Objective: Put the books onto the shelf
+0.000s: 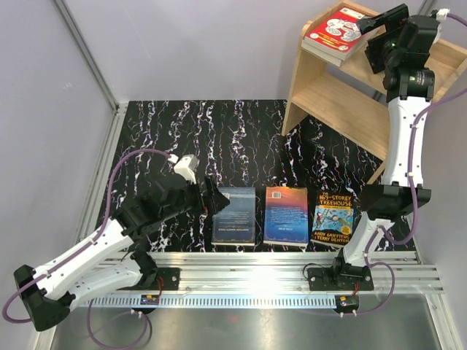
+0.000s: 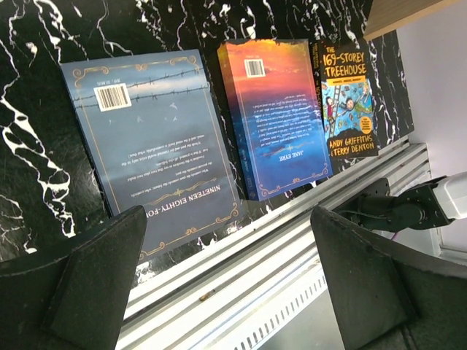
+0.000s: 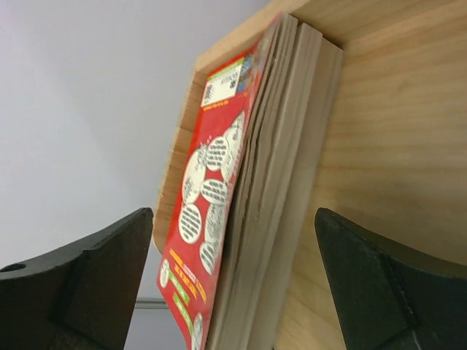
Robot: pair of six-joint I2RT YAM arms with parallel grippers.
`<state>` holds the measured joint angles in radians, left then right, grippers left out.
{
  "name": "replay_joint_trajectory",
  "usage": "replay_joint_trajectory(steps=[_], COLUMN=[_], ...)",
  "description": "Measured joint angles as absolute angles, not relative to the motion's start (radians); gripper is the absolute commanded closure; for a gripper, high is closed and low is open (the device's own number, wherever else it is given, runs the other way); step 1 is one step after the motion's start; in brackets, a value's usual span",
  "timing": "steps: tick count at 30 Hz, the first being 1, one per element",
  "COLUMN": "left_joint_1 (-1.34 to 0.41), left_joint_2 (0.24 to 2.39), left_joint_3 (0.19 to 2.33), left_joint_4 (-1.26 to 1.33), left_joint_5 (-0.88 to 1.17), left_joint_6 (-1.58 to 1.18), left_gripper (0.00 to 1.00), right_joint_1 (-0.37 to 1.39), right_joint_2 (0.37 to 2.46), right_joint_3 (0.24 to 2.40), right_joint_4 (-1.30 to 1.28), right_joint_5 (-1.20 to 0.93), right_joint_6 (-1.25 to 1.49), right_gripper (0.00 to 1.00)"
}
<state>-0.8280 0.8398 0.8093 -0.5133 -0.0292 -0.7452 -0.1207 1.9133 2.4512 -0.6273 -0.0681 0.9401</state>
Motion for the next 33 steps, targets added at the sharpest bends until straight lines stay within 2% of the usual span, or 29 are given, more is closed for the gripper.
replay_joint_trajectory(steps=[11,17,21,25,29,33], left_joint_1=[-0.828,-0.826,-0.823,-0.808,-0.786,-0.769], left_joint_2=[0.839,0.905,1.004,1.132,1.220,1.281], left_joint_3=[0.807,0.783,0.707,0.669,0.657,0.627], left_joint_4=[-0.519,-0.488,-0.439,-0.407,-0.355,-0.276], left_joint_5=[-0.027,-0.034,-0.030,-0.030,-0.027,-0.014], left_joint_6=[-0.760,-0.760,-0.762,-0.764,-0.765,-0.768], left_gripper=[0.01,0.01,0.01,0.01,0.01,0.01], right_joint_1=[-0.127,-0.082,0.179,0.393,0.472,0.514], right_joint_2=[1.691,1.250,1.089,1.081,1.095,1.167], right_joint_3=[2.405,1.709,1.357,1.066,0.831,0.713], right_joint_4=[-0.866,-0.756,-0.679,-0.596,-0.513,-0.361], right_joint_5=[0.033,-0.105,-0.144,-0.156,-0.180,-0.235], right_joint_6=[0.717,0.673,0.648,0.674,0.732,0.785], right_gripper=[0.00,0.00,0.00,0.00,0.00,0.00])
